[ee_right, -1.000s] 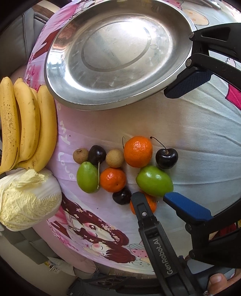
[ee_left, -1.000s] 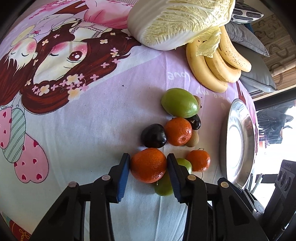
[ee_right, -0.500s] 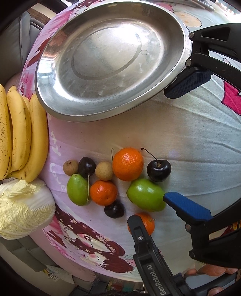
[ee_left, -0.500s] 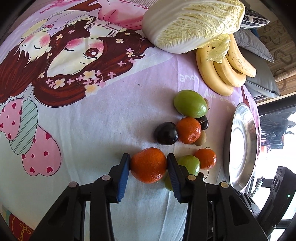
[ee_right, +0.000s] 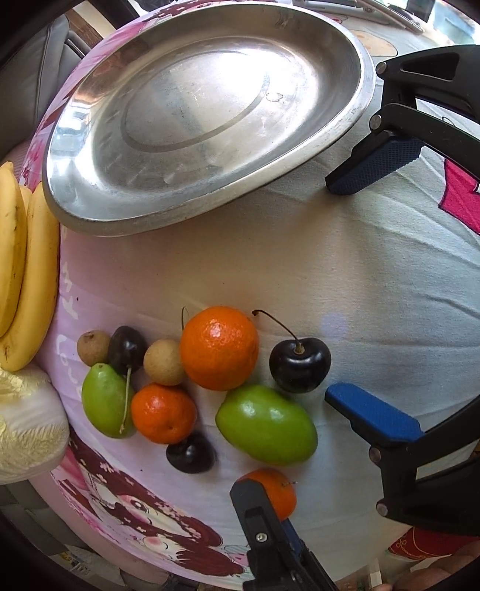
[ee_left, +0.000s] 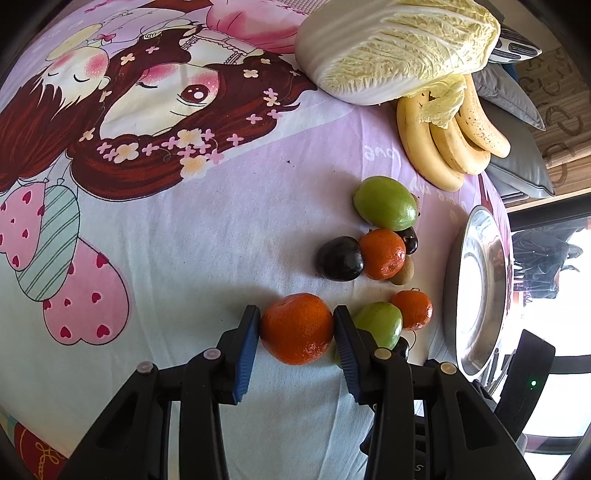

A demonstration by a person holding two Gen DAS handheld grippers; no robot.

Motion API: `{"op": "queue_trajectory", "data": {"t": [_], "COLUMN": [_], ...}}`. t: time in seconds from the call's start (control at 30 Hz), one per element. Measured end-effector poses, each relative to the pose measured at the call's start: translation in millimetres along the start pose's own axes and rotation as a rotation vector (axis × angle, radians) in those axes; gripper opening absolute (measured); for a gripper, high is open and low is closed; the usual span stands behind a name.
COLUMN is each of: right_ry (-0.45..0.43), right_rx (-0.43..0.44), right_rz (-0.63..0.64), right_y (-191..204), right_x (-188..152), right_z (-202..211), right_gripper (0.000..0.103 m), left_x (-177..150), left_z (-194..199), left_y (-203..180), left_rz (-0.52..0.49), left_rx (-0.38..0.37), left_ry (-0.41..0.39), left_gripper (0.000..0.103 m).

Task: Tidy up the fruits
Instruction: 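Grasp a tangerine with the left tool while the right tool grasps a dark cherry, then carry both fruits over the steel bowl and open both tools to drop them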

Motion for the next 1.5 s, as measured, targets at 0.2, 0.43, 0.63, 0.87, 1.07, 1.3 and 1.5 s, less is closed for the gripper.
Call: {"op": "queue_trajectory", "data": {"t": [0.2, 0.43, 0.63, 0.87, 1.07, 1.3, 1.5], "right_ry": [-0.089, -0.128, -0.145, -0.198, -0.197, -0.177, -0.17], "right_rx": [0.051, 0.093, 0.104, 0.133, 0.117, 0.099, 0.081], "right_rz": [-0.039, 0.013, 0.016, -0.014, -0.052, -0.075, -0.112], "right_y": [-5.8, 13.2, 25.4, 24.9, 12.9, 5.3, -15.7], "right_x": [9.8, 22.1, 25.6, 26.4, 31.3, 54.6, 78.5], "right_z": [17.5, 28.4, 29.1, 54.0, 71.9, 79.6, 80.9], "right_gripper": [0.08, 0.038, 0.029, 0.029, 0.029, 0.029, 0.029], "left_x": [0.2, 0.0, 0.8, 3.0, 8.6, 23.7, 36.4], "left_z": [-1.3, -2.3, -1.5, 7.0, 13.7, 19.7, 19.0], "left_y": [-0.8, -1.7, -1.8, -8.3, -19.5, -32.0, -57.0], "left_rz": [0.003, -0.001, -0.003, -0.02, -0.036, -0.053, -0.086], "left_rx": [0.001, 0.009, 0.005, -0.009, -0.024, -0.006, 0.011], "left_ry": [0.0, -0.001, -0.004, -0.024, -0.035, -0.051, -0.043], "left_gripper": [0.042, 0.042, 0.042, 0.041, 0.041, 0.041, 0.041]}}
Point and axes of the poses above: each gripper's, at about its wrist camera, not at the fingertips, and z roughly against the way its jaws point, y to its left, x to its top, the point moved 9 cm from there along -z, roughly the way its jaws point, and after that the axes turned 3 degrees about -x, right-handed, at the moved point
